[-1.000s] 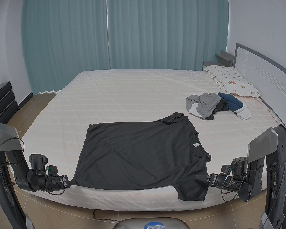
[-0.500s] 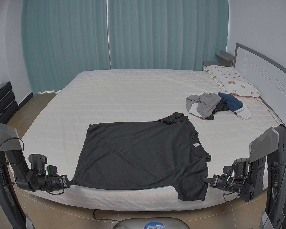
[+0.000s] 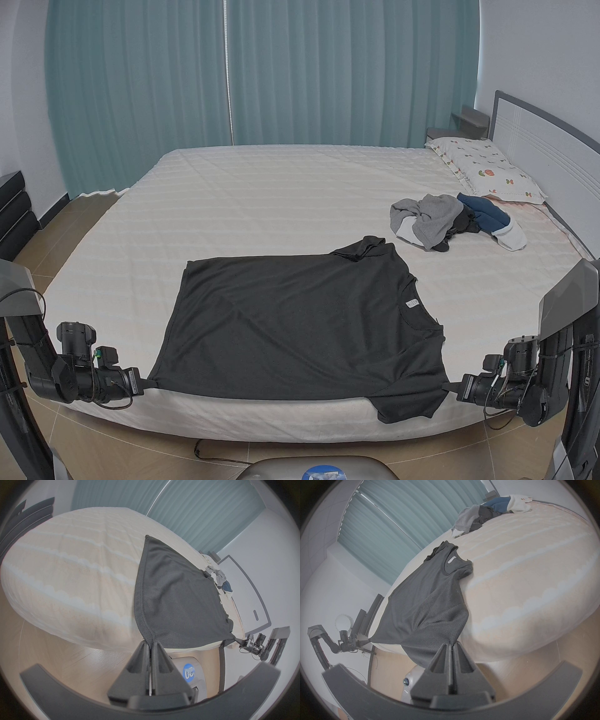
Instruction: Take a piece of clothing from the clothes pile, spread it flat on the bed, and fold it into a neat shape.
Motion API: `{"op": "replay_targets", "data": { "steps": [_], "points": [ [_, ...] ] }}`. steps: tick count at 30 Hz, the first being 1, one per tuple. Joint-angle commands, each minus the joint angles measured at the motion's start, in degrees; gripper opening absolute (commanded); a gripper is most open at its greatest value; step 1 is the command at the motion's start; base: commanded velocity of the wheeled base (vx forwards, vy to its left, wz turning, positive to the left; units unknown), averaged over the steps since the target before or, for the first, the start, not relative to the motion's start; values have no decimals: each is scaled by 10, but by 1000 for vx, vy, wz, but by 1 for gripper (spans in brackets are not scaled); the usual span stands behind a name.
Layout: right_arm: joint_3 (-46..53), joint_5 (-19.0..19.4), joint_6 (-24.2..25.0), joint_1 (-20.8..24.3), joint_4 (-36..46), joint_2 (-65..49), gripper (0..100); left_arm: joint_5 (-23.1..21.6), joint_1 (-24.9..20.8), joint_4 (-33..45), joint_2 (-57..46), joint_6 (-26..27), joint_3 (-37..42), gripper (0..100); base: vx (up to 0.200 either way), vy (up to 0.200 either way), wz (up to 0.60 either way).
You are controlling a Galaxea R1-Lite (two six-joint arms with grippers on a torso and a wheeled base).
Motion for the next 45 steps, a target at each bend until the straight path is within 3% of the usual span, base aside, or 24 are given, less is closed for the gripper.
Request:
{"op": "replay_targets", "data": {
  "steps": [1, 18, 27, 32, 45],
  "points": [
    [33, 2, -8, -14, -8, -16, 0, 1, 2, 1, -16, 16, 13, 0, 0, 0, 0],
    [82, -8, -8, -20, -1, -54, 0, 21, 19, 9, -24, 168, 75, 0, 0, 0, 0],
    [82, -9, -10, -17, 65, -87, 0, 31, 19, 8, -26, 185, 89, 0, 0, 0, 0],
    [82, -30, -31, -21, 115, -96, 0, 43, 15, 8, -32, 191, 104, 0, 0, 0, 0],
    [82, -30, -61, -28, 231, -144, 0, 69, 13, 7, -45, 219, 132, 0, 0, 0, 0]
  ]
}}
